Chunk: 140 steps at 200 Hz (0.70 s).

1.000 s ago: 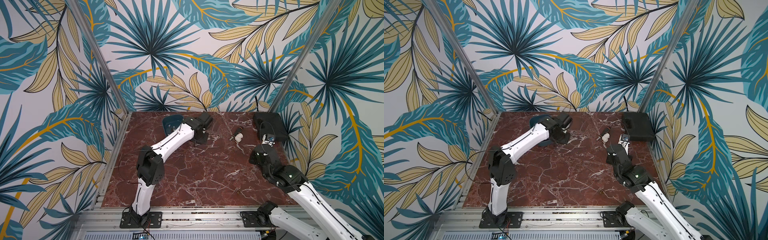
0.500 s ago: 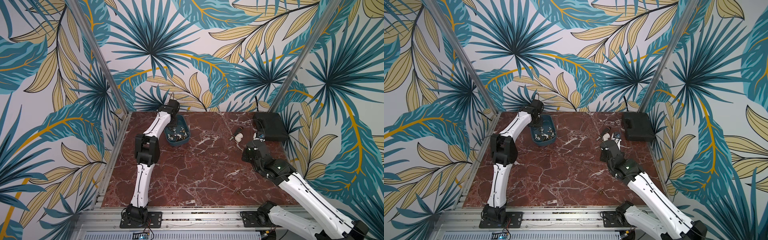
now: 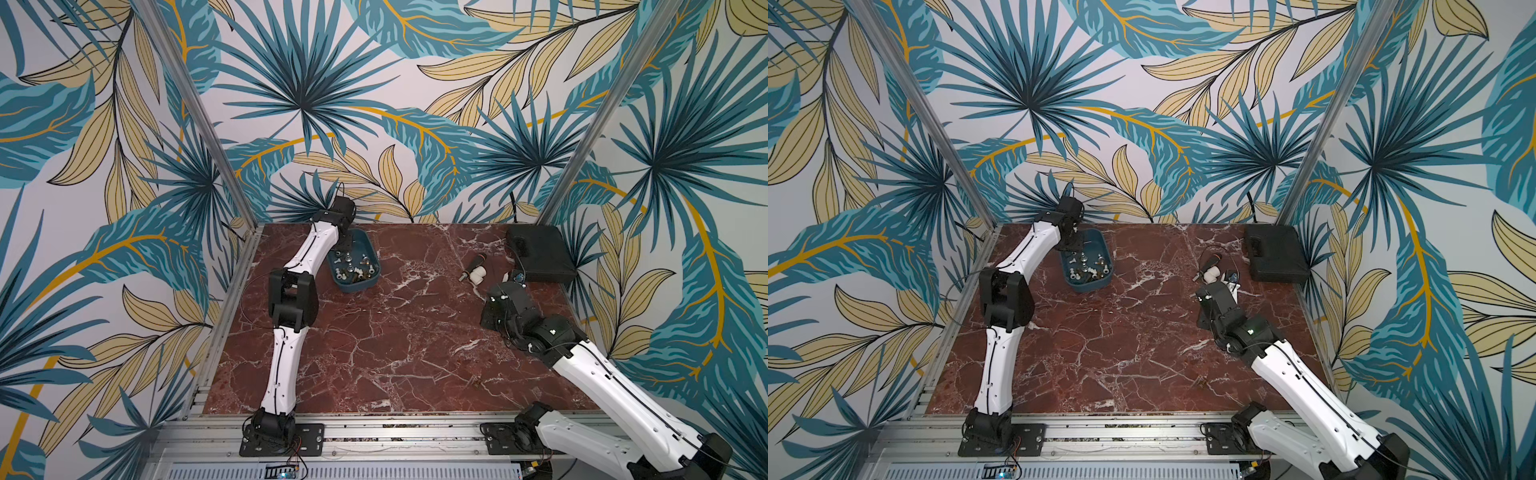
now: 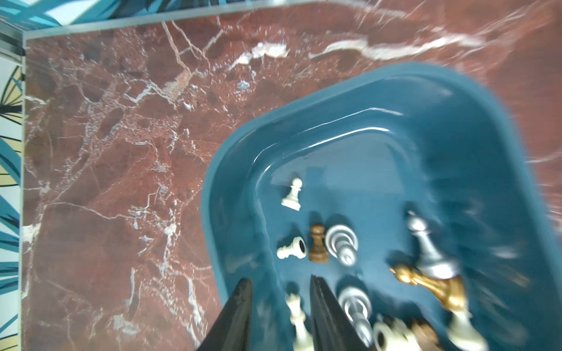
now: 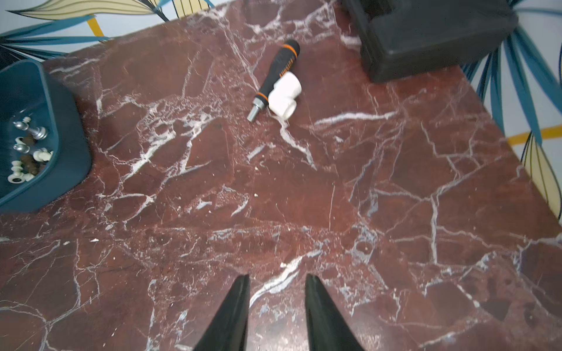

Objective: Put the chess pieces into the storage box
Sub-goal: Place the chess piece in the storage box, then pick up the chess piece at the center of the board.

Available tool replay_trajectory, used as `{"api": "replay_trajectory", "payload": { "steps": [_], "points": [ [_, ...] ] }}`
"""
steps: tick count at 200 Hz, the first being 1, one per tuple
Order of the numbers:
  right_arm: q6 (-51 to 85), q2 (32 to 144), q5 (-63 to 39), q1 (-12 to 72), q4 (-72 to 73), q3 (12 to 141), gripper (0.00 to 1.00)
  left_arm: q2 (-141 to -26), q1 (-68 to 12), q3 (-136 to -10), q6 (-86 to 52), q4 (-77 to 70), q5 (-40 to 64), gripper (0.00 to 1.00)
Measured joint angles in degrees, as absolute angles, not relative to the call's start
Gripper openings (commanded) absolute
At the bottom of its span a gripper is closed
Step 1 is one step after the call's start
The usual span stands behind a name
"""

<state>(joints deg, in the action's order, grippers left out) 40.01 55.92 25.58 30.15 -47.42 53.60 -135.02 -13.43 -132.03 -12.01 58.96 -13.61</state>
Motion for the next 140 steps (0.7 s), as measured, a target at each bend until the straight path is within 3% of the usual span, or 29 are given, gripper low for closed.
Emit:
{"api": "replay_trajectory", "payload": {
  "steps": [73,140],
  "points": [
    [58.59,53.41,21.54,40.4,-56.77,40.14,0.36,-98.37,-23.68,-102.3,-15.86,46.37,-8.16,0.36],
    [65.8,55.33,15.9,41.85,-47.9,29.85,0.36,-95.39,-22.79,-94.08,-17.43,44.23,-8.19,0.36]
  ]
}}
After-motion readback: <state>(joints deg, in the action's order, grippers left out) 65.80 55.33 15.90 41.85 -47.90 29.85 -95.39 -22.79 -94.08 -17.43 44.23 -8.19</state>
